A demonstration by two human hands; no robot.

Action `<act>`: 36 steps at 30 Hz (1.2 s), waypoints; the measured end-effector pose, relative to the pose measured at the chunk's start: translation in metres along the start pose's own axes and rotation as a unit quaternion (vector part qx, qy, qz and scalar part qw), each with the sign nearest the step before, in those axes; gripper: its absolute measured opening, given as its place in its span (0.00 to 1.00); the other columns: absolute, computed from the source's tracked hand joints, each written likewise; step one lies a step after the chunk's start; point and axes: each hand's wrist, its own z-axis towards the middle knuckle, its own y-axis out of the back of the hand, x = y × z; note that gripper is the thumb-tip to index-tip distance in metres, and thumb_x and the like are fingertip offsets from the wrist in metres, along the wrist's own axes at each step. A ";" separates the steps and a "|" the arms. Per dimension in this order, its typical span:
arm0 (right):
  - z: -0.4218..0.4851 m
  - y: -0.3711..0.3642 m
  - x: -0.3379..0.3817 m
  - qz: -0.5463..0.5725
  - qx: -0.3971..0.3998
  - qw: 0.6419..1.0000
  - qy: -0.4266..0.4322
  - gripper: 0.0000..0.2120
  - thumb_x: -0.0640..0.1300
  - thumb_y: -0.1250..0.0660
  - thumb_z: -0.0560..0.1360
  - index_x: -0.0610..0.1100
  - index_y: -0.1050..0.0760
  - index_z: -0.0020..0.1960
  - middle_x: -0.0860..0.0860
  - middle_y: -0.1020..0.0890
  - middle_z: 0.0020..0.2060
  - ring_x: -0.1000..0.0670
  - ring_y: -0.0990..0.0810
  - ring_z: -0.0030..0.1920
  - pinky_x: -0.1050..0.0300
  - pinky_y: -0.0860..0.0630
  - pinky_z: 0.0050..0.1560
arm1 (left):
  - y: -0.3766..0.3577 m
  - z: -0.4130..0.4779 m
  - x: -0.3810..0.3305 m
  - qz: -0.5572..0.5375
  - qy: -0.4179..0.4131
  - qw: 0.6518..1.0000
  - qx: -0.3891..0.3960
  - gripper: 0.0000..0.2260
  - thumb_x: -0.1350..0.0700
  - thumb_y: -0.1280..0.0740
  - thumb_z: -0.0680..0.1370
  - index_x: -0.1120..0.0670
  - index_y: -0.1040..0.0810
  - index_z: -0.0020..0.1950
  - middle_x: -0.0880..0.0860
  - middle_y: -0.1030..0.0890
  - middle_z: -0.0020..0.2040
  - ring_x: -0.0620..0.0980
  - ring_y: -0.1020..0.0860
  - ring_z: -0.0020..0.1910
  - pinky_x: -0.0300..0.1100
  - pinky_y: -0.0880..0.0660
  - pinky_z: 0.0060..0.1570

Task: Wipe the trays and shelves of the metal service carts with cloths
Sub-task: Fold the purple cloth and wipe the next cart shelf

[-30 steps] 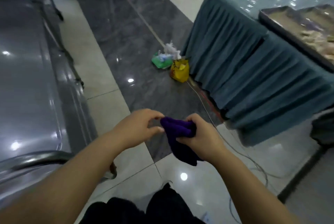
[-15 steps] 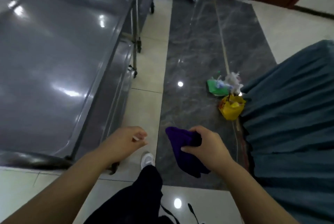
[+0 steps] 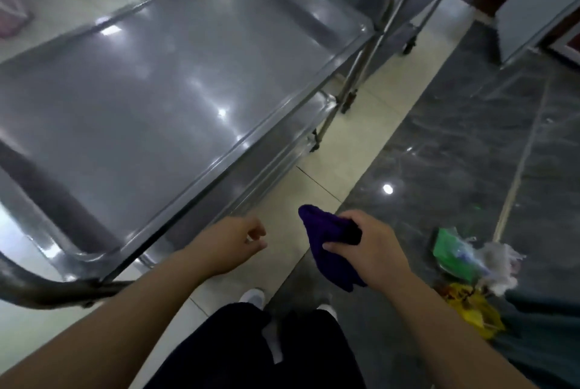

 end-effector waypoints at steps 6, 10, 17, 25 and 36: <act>0.080 -0.002 -0.012 -0.056 0.138 0.980 0.128 0.13 0.46 0.24 0.66 0.51 0.25 0.47 0.57 0.22 0.41 0.56 0.25 0.44 0.58 0.28 0.44 | -0.020 -0.014 0.005 -0.054 0.146 0.981 -0.118 0.12 0.47 0.34 0.76 0.49 0.23 0.57 0.46 0.21 0.50 0.40 0.25 0.43 0.34 0.30 0.42; 0.116 -0.019 -0.020 -0.112 0.242 0.938 0.222 0.13 0.46 0.27 0.69 0.51 0.24 0.52 0.59 0.25 0.41 0.57 0.27 0.43 0.64 0.34 0.41 | -0.047 -0.039 0.004 -0.133 0.249 0.937 -0.208 0.08 0.50 0.33 0.75 0.48 0.21 0.53 0.47 0.20 0.48 0.45 0.22 0.46 0.42 0.26 0.48; 0.166 -0.085 -0.018 -0.176 0.328 0.867 0.330 0.08 0.43 0.31 0.71 0.54 0.25 0.47 0.59 0.25 0.39 0.59 0.27 0.40 0.63 0.34 0.37 | -0.113 -0.051 0.043 -0.195 0.361 0.849 -0.333 0.11 0.50 0.32 0.75 0.48 0.23 0.57 0.44 0.23 0.45 0.43 0.24 0.43 0.36 0.32 0.39; 0.209 -0.200 0.014 -0.237 0.134 0.840 0.469 0.10 0.47 0.33 0.75 0.47 0.25 0.55 0.49 0.22 0.47 0.46 0.22 0.44 0.55 0.30 0.39 | -0.162 -0.041 0.145 -0.187 0.471 0.662 -0.553 0.25 0.46 0.30 0.72 0.53 0.34 0.63 0.54 0.24 0.56 0.53 0.22 0.48 0.50 0.25 0.46; 0.227 -0.398 -0.001 -0.350 0.274 0.632 0.634 0.33 0.61 0.37 0.74 0.52 0.41 0.75 0.49 0.33 0.63 0.48 0.32 0.60 0.56 0.33 0.53 | -0.185 0.002 0.219 -0.094 0.287 0.601 -0.740 0.22 0.55 0.34 0.75 0.43 0.43 0.63 0.48 0.27 0.50 0.52 0.24 0.45 0.45 0.27 0.40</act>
